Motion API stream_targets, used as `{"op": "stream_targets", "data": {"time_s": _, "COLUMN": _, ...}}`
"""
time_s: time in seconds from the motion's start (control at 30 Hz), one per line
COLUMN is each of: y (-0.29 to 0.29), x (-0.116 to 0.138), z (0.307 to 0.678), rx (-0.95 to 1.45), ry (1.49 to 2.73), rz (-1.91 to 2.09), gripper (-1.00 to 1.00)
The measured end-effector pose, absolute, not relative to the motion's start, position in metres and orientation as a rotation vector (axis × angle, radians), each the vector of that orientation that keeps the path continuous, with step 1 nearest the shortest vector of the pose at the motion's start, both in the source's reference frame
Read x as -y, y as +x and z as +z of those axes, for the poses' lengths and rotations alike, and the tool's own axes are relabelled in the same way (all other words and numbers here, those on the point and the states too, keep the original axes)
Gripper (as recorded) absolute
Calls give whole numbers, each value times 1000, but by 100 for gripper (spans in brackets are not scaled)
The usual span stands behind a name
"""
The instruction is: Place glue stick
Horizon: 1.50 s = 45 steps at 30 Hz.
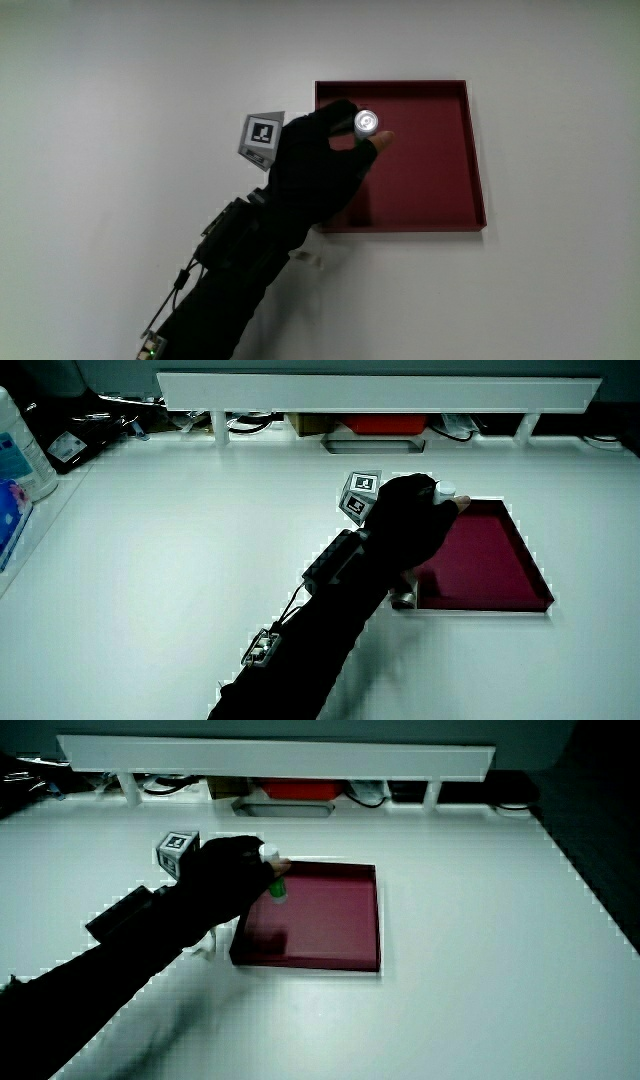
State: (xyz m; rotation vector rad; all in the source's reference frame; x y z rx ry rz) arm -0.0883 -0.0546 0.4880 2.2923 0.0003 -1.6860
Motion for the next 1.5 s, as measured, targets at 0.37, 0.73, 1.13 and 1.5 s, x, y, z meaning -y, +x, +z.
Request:
{"op": "stream_targets", "data": {"time_s": 0.37, "y": -73, "x": 46, "z": 517, "rx": 3, "ry": 2240, "rz": -1630, "gripper": 0}}
{"op": "stream_targets", "data": {"time_s": 0.73, "y": -68, "x": 41, "z": 536, "rx": 12, "ry": 2233, "rz": -1578, "gripper": 0}}
{"op": "stream_targets", "data": {"time_s": 1.13, "y": -68, "x": 38, "z": 544, "rx": 40, "ry": 2252, "rz": -1527, "gripper": 0}}
{"op": "stream_targets", "data": {"time_s": 1.5, "y": -66, "x": 37, "z": 533, "rx": 48, "ry": 2240, "rz": -1591, "gripper": -30}}
